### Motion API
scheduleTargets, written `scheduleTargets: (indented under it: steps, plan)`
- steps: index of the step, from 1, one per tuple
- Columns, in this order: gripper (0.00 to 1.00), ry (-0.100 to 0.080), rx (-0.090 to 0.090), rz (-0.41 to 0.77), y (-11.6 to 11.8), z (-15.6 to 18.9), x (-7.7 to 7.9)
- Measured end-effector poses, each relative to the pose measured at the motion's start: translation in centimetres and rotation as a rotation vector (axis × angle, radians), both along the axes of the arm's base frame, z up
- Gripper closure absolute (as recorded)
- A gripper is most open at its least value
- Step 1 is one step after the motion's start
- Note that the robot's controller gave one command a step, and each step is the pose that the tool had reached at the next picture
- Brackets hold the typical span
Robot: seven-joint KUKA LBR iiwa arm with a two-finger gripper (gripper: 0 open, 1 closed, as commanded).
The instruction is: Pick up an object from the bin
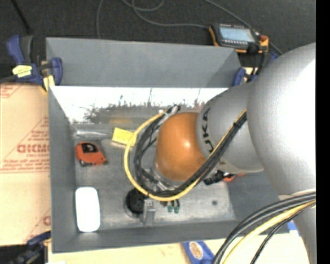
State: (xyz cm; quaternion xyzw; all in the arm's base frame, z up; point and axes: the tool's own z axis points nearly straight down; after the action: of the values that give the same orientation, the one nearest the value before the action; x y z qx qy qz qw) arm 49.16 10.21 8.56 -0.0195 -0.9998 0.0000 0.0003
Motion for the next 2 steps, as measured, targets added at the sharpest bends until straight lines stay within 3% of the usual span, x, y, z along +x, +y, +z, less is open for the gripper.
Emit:
scheduleTargets:
  steps: [1, 2]
  plan:
    - [0.0, 0.001, 0.0, -0.003, -0.6, -0.8, -1.0]
    - [0.0, 0.001, -0.001, -0.076, 0.6, -1.2, 1.6]
